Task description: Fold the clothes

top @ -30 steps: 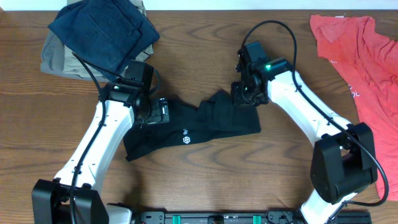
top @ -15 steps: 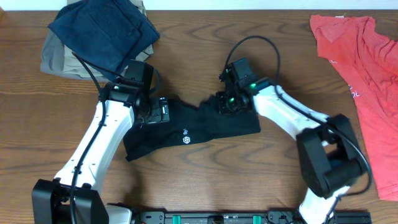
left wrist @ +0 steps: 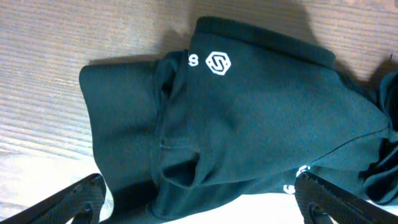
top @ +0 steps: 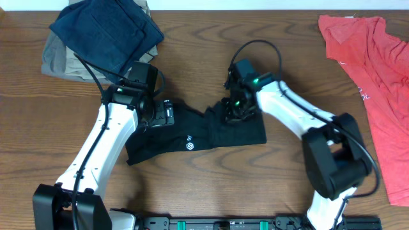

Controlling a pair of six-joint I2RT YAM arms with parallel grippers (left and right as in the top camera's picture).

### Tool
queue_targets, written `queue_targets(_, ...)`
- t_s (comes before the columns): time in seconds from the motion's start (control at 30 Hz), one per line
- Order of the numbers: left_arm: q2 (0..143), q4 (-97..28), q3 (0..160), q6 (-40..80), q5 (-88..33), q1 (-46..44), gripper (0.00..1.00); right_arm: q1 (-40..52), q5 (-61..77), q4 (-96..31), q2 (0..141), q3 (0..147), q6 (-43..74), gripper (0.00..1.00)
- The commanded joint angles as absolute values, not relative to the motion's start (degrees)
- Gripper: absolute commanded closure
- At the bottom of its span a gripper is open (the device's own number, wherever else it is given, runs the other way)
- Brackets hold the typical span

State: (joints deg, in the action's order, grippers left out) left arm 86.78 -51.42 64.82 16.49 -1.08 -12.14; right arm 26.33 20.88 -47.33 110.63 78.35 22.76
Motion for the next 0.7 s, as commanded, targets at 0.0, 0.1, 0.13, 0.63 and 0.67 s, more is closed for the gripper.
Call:
queue_targets(0.0,86.5,-51.6,64.3,16.2,-0.4,-12.1,0.02,23.7,21.0,-50.7,104.4,83.0,20.5,0.39)
queue_targets(0.1,86.5,-51.6,64.3,16.2,-0.4,-12.1,0.02,22.8,21.0,-54.0,103.0,83.2,19.2,0.28)
queue_targets(0.13,86.5,-51.6,64.3,16.2,-0.4,-12.1,0.02,22.8,21.0,-55.4,103.0,83.1,18.3,0.29)
queue_targets(0.63,86.5,-51.6,64.3,16.2,-0.4,-12.1,0.02,30.6,21.3,-43.6,107.8,67.5,25.1,0.94)
queue_targets(0.67,86.5,-51.6,64.3,16.2,-0.4,-12.1,0.02,30.8,21.3,-43.0,108.0,66.9,25.3,0.94)
